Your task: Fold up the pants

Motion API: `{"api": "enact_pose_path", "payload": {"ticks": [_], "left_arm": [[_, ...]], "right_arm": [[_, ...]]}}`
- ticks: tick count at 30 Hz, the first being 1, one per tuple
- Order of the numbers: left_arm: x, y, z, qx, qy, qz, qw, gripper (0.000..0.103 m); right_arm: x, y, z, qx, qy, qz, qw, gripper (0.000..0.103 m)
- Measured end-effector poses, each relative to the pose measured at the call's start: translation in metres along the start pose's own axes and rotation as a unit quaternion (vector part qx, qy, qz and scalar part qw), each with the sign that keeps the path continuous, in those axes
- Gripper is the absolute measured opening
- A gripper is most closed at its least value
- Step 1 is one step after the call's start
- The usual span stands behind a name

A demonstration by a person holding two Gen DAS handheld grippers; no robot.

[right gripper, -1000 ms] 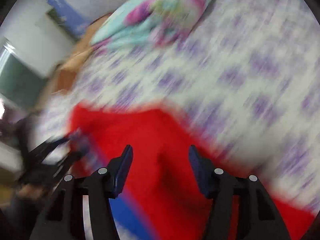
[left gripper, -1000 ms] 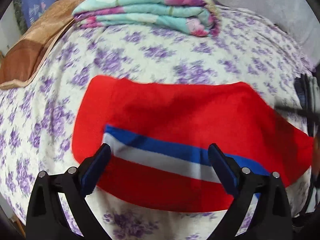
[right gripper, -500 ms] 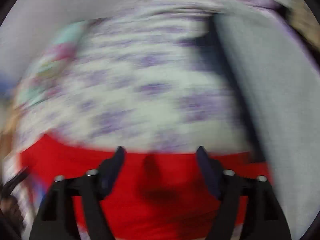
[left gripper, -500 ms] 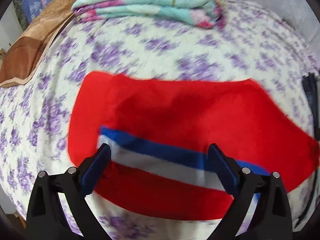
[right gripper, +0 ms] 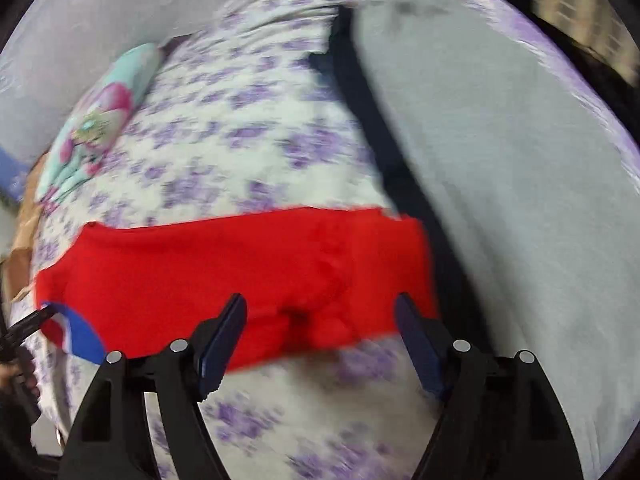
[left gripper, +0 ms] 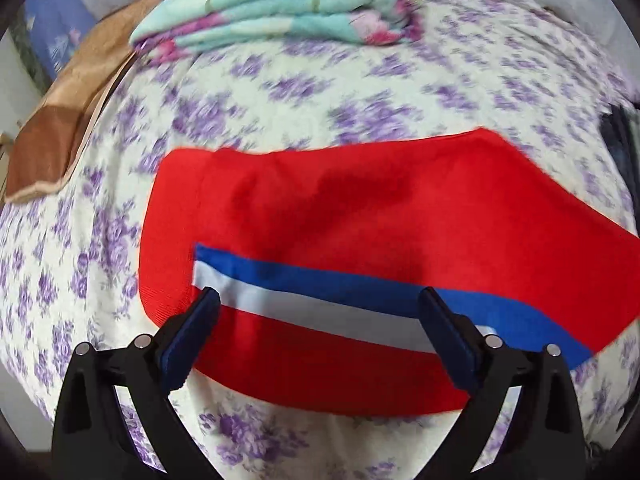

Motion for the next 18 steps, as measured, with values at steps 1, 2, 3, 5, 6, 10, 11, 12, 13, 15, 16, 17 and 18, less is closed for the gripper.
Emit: {"api": "enact_pose_path", "payload": {"ticks": [1, 2, 3, 5, 6, 10, 11, 12, 13, 15, 16, 17, 18], "left_arm": [[-0.003, -0.002, -0.004, -0.005, -0.008, 0.0, 1.0, 0.096], [-0.005, -0.004, -0.006, -0.007, -0.015, 0.0, 0.9999, 0.096], [-0.01, -0.009, -0.007, -0.007, -0.03, 0.003, 0.9995, 0.097], [-0.015, -0.019, -0.002, 0.002, -0.034, 0.012, 0.9993, 0.097], [-0.017, -0.025, 0.003, 0.012, -0.028, 0.014, 0.9994, 0.097], [-0.009, -0.035, 0.018, 0.028, -0.039, -0.033, 0.9983, 0.099], [-0.01, -0.034, 0.018, 0.031, -0.037, -0.033, 0.9983, 0.099], [-0.011, -0.033, 0.018, 0.035, -0.033, -0.026, 0.9985, 0.099], [-0.011, -0.032, 0.017, 0.035, -0.03, -0.023, 0.9987, 0.099], [-0.011, -0.031, 0.012, 0.032, -0.024, -0.026, 0.9989, 0.099], [-0.01, -0.031, 0.01, 0.028, -0.024, -0.031, 0.9988, 0.098], [-0.009, -0.031, 0.008, 0.025, -0.025, -0.036, 0.9987, 0.098], [-0.009, -0.03, 0.004, 0.021, -0.032, -0.046, 0.9982, 0.098]], "right_arm": [[-0.01, -0.009, 0.001, 0.015, 0.005, 0.034, 0.999, 0.077], [-0.019, -0.015, 0.004, 0.028, 0.016, 0.062, 0.998, 0.078], [-0.025, -0.023, 0.008, 0.037, 0.022, 0.088, 0.995, 0.078], [-0.029, -0.037, 0.026, 0.041, 0.027, 0.145, 0.988, 0.078], [-0.034, -0.041, 0.029, 0.035, 0.032, 0.164, 0.985, 0.079], [-0.029, -0.026, 0.059, -0.007, 0.049, 0.216, 0.975, 0.081], [-0.027, -0.023, 0.066, 0.0, 0.034, 0.213, 0.976, 0.077], [-0.023, -0.019, 0.068, 0.0, 0.024, 0.207, 0.978, 0.065], [-0.014, -0.012, 0.069, 0.006, 0.034, 0.197, 0.98, 0.03], [-0.002, -0.002, 0.059, 0.013, 0.06, 0.201, 0.978, 0.023], [0.01, 0.008, 0.046, -0.001, 0.068, 0.177, 0.982, 0.023], [0.026, 0.018, 0.03, -0.012, 0.086, 0.149, 0.985, 0.023], [0.038, 0.023, 0.024, -0.016, 0.096, 0.128, 0.987, 0.023]]}}
Point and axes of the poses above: each gripper's, at about its wrist camera, not at the fingertips, and z roughly the way its jaws point, x to its left, y to its top, the point moved 4 cm from there along z, roughly the way its jaws point, and after that the axes turned 9 degrees about -x, right-handed, at the moved point
